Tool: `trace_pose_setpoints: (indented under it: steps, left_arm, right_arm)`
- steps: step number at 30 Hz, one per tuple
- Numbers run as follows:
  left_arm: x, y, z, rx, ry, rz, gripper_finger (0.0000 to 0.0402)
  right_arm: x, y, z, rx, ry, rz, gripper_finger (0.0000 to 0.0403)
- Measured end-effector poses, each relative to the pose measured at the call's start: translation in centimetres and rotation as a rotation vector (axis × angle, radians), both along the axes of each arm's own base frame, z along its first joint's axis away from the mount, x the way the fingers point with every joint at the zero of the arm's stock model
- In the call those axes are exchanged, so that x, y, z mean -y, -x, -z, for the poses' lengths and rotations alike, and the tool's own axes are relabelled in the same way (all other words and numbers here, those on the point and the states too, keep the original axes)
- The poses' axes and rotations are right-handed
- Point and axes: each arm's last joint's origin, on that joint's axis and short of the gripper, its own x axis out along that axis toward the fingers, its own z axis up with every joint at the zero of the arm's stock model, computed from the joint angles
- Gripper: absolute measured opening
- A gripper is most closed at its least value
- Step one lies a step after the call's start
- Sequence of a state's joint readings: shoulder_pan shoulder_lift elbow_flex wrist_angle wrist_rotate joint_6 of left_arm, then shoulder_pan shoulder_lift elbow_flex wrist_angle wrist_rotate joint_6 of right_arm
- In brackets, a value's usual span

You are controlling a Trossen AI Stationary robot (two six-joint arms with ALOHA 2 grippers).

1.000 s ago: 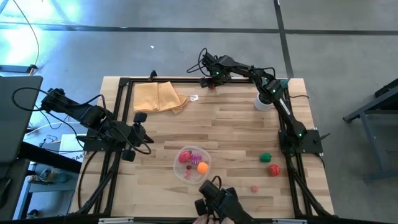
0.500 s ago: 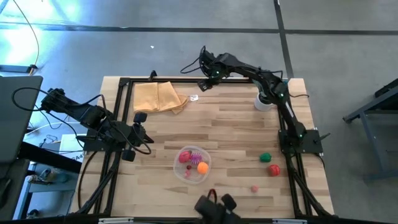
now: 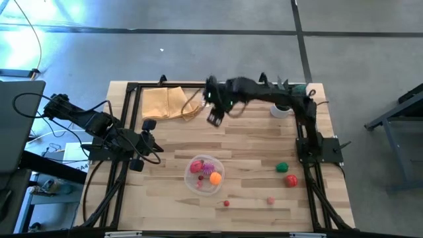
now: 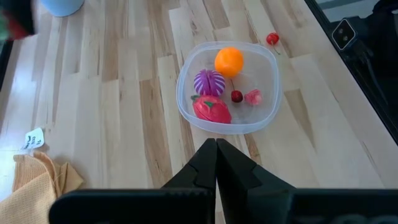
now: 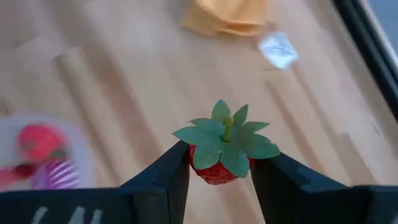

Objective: Pick and placing Produce into tupperware
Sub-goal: Put the strawberry into the bin

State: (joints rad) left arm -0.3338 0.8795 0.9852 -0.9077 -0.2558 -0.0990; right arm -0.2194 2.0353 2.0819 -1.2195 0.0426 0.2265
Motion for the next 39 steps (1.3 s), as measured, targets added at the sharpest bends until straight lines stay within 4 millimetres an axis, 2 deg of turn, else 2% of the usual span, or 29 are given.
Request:
trace_pose_setpoints:
  steps: [4, 10, 16, 20, 25, 33, 39]
  left_arm:
    - [0.0, 0.0, 0.0, 0.0, 0.0, 0.0, 0.0001]
    - [0.0, 0.0, 0.0, 0.0, 0.0, 0.0, 0.0001]
    - [0.0, 0.0, 0.0, 0.0, 0.0, 0.0, 0.0001]
    - [0.0, 0.0, 0.0, -0.001, 0.0, 0.0, 0.0001]
    - [0.0, 0.0, 0.0, 0.0, 0.0, 0.0, 0.0001]
    - [0.0, 0.0, 0.0, 0.0, 0.0, 0.001, 0.0001]
    - [0.0, 0.0, 0.0, 0.0, 0.0, 0.0, 0.0001]
  right_arm:
    - [-5.4, -0.7, -0.2, -0.002, 0.023, -0.076, 0.0135]
    - [-12.3, -1.0, 0.2, 0.01, 0.077, -0.149, 0.0135]
    - [-17.0, -0.8, 2.4, 0.007, 0.06, -0.154, 0.0135]
    - [-18.5, -0.8, 4.7, -0.002, -0.009, -0.165, 0.0135]
    - [-19.3, -0.7, 7.1, -0.012, -0.063, -0.194, 0.0135]
    - [-19.5, -0.5, 10.9, -0.018, -0.144, -0.209, 0.0135]
    - [-19.3, -0.4, 12.5, -0.005, -0.177, -0.217, 0.0135]
